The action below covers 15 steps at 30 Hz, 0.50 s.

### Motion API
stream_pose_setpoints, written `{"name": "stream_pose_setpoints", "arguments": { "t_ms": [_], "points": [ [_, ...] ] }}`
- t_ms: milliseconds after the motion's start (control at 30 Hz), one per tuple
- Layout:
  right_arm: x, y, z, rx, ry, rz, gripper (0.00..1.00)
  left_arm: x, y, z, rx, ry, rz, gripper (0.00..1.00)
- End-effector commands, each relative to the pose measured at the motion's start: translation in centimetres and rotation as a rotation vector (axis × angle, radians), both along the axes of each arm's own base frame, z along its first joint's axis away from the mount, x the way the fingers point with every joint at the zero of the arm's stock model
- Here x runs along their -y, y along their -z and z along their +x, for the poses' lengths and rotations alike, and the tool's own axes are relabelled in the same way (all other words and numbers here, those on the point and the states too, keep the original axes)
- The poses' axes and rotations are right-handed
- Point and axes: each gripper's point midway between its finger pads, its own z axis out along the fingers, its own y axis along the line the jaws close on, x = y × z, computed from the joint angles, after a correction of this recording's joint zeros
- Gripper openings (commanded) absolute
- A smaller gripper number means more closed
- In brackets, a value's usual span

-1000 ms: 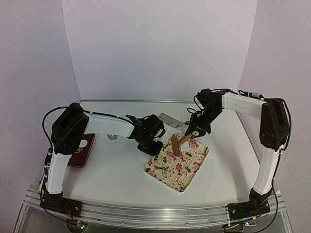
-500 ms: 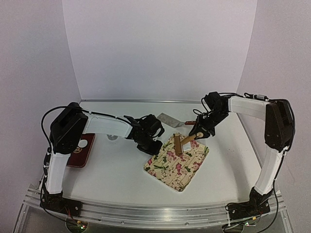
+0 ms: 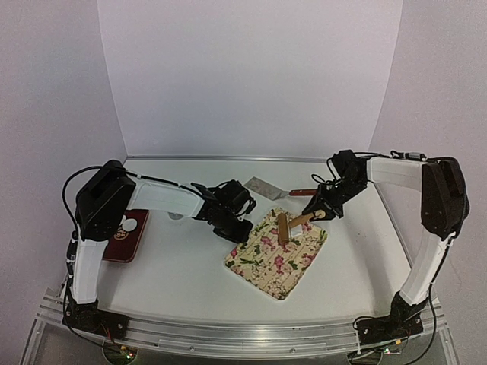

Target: Roll out the dumpling wrappers from the dough

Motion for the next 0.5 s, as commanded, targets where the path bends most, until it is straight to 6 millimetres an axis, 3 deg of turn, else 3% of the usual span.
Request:
{"name": "stream_pose_setpoints", "arguments": {
  "t_ms": [0, 467],
  "points": [
    [8.7, 6.6, -5.0, -0.224, 0.065, -0.39, 0.0, -8.8, 3.1, 1.3, -0.028, -0.156, 0.265, 0.0],
    [10.7, 7.7, -5.7, -0.26, 0.108, -0.348, 0.0, -9.3, 3.1, 1.7, -0.028, -0.169, 0.268, 0.0]
  ]
}}
